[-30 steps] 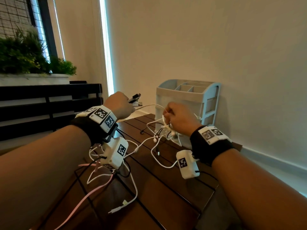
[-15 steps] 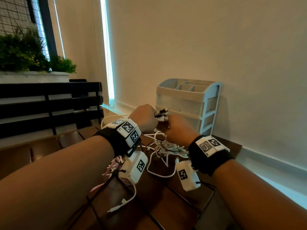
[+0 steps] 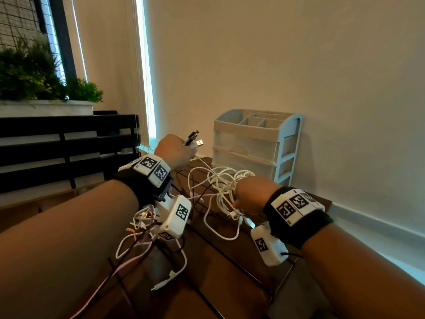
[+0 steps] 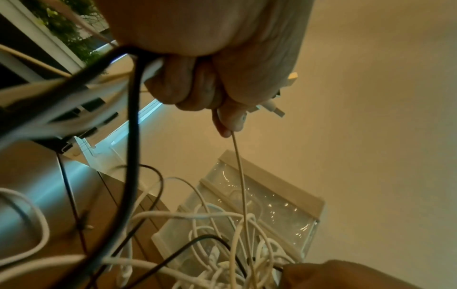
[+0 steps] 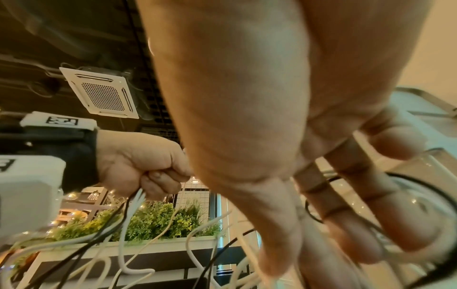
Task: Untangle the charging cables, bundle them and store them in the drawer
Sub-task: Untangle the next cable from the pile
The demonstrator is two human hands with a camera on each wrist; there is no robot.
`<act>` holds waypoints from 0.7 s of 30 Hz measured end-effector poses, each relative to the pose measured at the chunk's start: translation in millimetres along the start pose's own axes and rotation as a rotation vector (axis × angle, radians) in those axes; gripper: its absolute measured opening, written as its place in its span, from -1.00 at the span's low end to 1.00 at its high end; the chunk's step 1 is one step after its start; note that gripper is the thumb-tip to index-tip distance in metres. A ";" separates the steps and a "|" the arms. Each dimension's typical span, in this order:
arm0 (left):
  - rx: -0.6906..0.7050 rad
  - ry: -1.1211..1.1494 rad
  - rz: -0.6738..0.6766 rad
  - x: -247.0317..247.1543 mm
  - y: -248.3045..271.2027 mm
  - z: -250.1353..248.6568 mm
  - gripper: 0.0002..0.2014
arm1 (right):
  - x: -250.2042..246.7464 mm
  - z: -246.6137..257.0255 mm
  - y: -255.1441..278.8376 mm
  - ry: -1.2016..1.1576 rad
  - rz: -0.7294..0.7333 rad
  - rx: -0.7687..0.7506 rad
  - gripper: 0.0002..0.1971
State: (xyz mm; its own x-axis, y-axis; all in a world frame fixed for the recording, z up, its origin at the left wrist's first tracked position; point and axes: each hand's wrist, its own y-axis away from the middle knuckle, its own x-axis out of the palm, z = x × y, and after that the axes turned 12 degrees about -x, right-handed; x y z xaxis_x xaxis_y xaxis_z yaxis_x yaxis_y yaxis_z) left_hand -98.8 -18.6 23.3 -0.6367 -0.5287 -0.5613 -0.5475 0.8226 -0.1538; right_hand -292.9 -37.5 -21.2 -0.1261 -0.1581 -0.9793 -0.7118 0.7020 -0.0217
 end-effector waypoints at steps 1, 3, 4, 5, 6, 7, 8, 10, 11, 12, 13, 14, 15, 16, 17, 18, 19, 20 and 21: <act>-0.003 0.025 0.007 -0.2 1.1 -1.3 -0.68 | -3.1 -1.2 -2.0 0.006 0.004 0.029 -0.73; -0.004 0.083 0.022 -1.4 4.7 -4.5 -0.70 | -8.9 -3.9 -4.9 0.000 0.029 0.070 -0.70; -0.003 0.107 0.026 -2.5 5.9 -6.5 -0.70 | -11.4 -5.0 -5.3 -0.015 0.048 0.094 -0.68; -0.004 0.128 0.023 -3.8 6.7 -8.3 -0.72 | -13.9 -6.5 -5.8 -0.040 0.051 0.113 -0.64; -0.015 0.144 0.019 -6.5 7.4 -10.1 -0.74 | -16.0 -8.1 -6.5 -0.069 0.047 0.134 -0.62; -0.024 0.155 0.018 -9.7 9.2 -11.7 -0.77 | -17.2 -9.7 -6.4 -0.095 0.046 0.147 -0.63; -0.031 0.150 0.023 -12.2 9.6 -12.9 -0.79 | -18.5 -9.5 -5.0 -0.110 0.062 0.151 -0.67; -0.017 0.104 0.039 -14.3 9.0 -12.5 -0.79 | -20.4 -10.5 -3.3 -0.105 0.128 0.153 -0.71; -0.010 0.089 0.049 -14.0 9.4 -11.2 -0.74 | -20.9 -11.9 -2.5 -0.083 0.124 0.148 -0.71; -0.017 0.085 0.060 -13.4 10.3 -9.6 -0.71 | -22.5 -12.4 -3.0 -0.075 0.079 0.159 -0.74; -0.020 0.086 0.070 -11.4 11.1 -8.3 -0.68 | -23.0 -13.6 -3.6 -0.079 -0.010 0.171 -0.77; -0.019 0.086 0.081 -9.0 11.1 -7.2 -0.67 | -20.9 -15.0 -5.9 -0.101 -0.127 0.172 -0.72; -0.010 0.086 0.093 -6.0 12.6 -7.0 -0.67 | -15.8 -16.4 -9.7 -0.126 -0.213 0.155 -0.62; 0.000 0.088 0.103 -3.8 14.1 -8.0 -0.68 | -10.1 -16.7 -14.5 -0.120 -0.240 0.091 -0.54; 0.013 0.089 0.109 -1.3 16.0 -9.4 -0.68 | -4.9 -15.3 -17.7 -0.067 -0.195 0.024 -0.53; 0.021 0.089 0.114 0.5 17.5 -10.6 -0.69 | 2.2 -13.8 -20.6 -0.033 -0.148 -0.036 -0.57; 0.031 0.085 0.123 1.7 19.3 -11.7 -0.70 | 7.2 -11.7 -21.7 -0.057 -0.109 -0.054 -0.62; 0.035 0.076 0.134 1.9 20.8 -12.2 -0.71 | 12.0 -12.1 -23.2 -0.105 -0.074 -0.047 -0.64; 0.034 0.064 0.146 1.5 22.2 -12.7 -0.71 | 14.7 -14.0 -23.1 -0.151 -0.070 -0.045 -0.66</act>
State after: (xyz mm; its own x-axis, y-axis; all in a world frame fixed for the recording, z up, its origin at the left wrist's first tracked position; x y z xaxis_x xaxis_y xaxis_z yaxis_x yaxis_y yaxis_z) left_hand -118.8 -3.8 29.4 -0.7421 -0.4147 -0.5265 -0.4287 0.8976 -0.1027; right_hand -287.9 -65.8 -32.3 0.0281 -0.0969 -0.9949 -0.7458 0.6607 -0.0854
